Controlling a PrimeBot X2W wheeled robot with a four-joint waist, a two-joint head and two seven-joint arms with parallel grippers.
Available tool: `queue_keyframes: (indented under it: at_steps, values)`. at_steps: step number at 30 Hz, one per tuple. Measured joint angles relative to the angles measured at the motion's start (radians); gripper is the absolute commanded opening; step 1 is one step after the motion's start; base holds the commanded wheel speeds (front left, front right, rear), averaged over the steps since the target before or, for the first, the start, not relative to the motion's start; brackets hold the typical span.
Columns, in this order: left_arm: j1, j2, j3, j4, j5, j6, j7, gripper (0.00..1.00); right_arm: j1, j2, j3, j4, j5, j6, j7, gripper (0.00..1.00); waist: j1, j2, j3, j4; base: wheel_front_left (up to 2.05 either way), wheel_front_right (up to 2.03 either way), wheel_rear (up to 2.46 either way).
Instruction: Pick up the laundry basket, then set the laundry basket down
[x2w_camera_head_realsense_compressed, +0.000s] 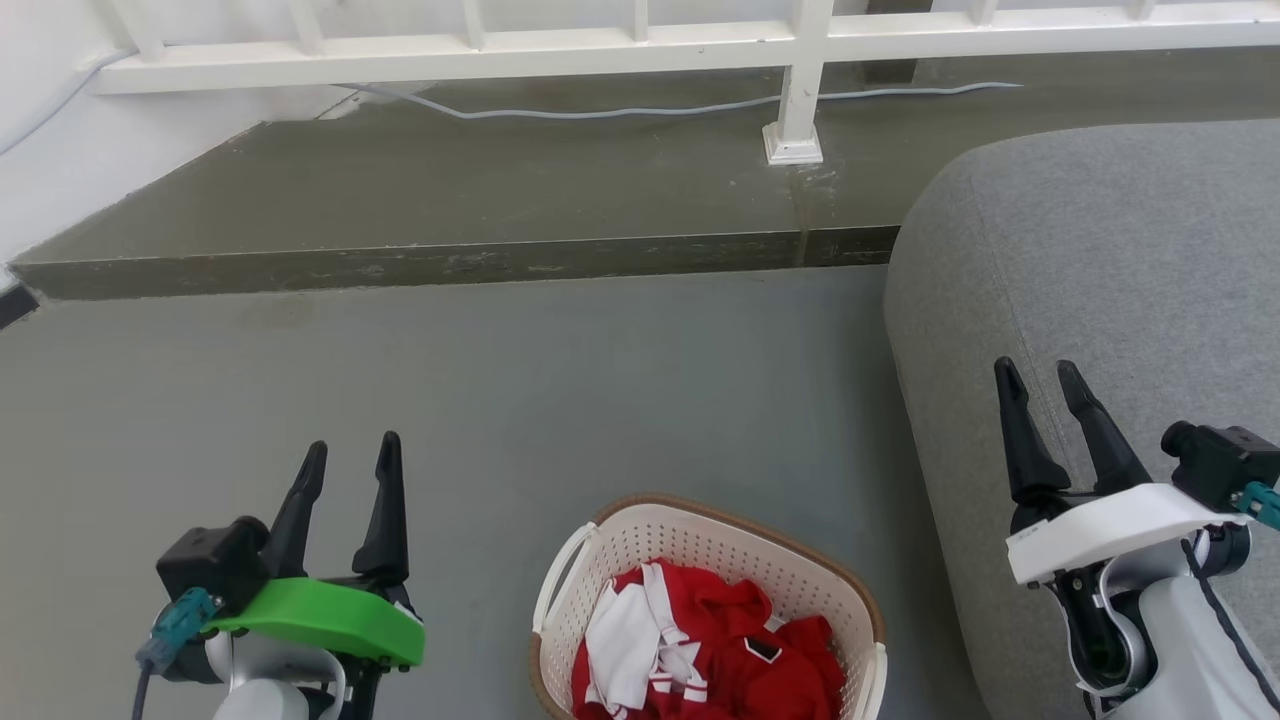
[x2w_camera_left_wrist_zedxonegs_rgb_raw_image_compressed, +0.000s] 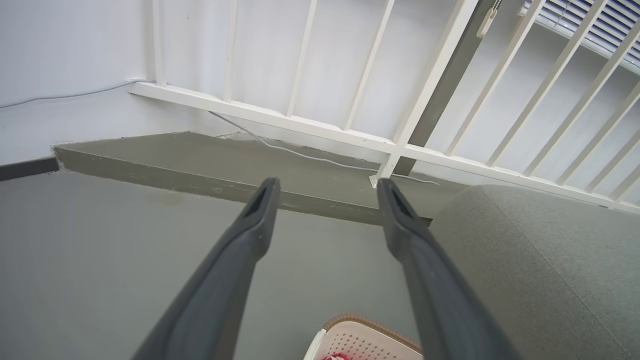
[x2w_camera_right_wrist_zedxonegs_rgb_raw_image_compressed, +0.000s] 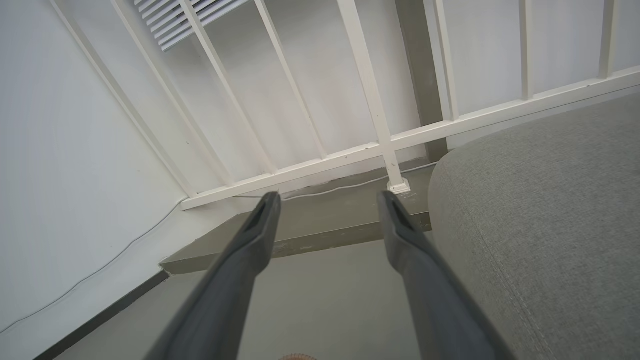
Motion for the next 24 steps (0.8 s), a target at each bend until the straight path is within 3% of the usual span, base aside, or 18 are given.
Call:
queue_keyframes:
  at_steps: [14,24]
  values:
    - [0.0,-0.001,-0.023,-0.023,0.165,0.0,-0.046,1.0,0.0,0.005,0.005,-0.002,-0.186,0.003,-0.047,1.0,0.0,0.0,0.002,-0.002,0.0,0.0,0.0]
    - [0.0,-0.001,-0.025,-0.027,0.187,0.0,-0.046,1.0,0.0,0.015,-0.008,0.004,-0.195,0.009,-0.048,1.0,0.0,0.0,0.001,-0.002,0.0,0.0,0.0]
